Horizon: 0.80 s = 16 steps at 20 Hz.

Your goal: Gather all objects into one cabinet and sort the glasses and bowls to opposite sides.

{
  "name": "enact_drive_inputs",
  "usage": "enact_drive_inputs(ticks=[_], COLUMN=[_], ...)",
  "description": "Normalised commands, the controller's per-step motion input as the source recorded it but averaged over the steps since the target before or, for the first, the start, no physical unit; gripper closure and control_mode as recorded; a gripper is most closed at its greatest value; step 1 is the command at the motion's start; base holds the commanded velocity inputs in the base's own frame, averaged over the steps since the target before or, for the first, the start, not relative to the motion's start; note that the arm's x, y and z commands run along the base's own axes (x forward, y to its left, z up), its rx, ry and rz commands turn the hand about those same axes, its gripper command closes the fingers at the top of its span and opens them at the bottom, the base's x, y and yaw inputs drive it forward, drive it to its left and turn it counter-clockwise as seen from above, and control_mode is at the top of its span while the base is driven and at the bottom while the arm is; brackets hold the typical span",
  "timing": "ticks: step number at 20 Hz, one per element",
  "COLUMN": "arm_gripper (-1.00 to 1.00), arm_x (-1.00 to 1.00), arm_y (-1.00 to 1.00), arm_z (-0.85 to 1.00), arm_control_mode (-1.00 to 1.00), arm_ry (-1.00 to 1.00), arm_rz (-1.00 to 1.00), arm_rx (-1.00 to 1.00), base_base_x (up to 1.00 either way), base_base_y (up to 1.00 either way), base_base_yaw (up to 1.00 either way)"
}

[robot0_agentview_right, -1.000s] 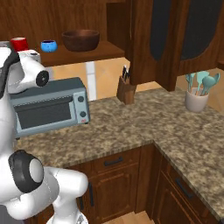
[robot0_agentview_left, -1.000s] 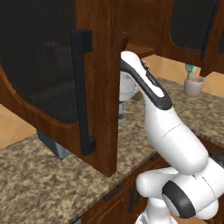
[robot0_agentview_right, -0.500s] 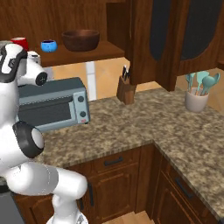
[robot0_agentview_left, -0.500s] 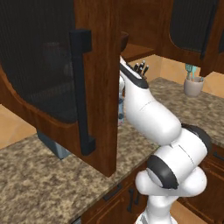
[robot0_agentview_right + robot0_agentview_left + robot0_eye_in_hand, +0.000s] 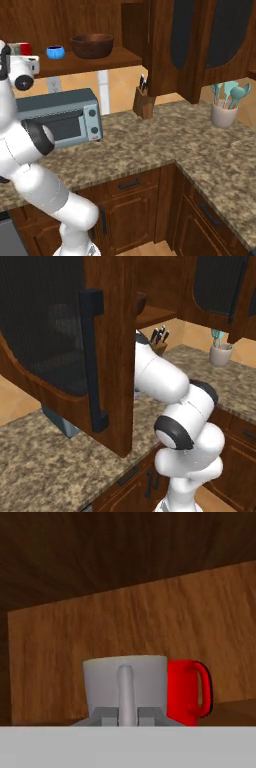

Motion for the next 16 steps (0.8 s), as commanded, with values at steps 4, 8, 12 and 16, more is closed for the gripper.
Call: enact_drive_inputs(ticks=[4,8,12,16], arm_gripper=[-1.00,-1.00,-1.00,-1.00], arm_x=[-0.42,-0.39,-0.20,0.02], arm_y=[0.00,-0.11,-0.54,-0.99], arm_z=[0.45,0.47,0.47,0.60], arm_control_mode=[-1.00,-1.00,-1.00,-1.00], arm_ry=[0.00,0.00,0.00,0.05], arm_rz=[0.00,0.02,0.10,0.15], arm_rx=[0.05,0.05,0.08,0.16], base_base_x=[0.00,0.00,0.00,0.00], base_base_y=[0.00,0.00,0.00,0.00], base_base_yaw=[0.00,0.00,0.00,0.00])
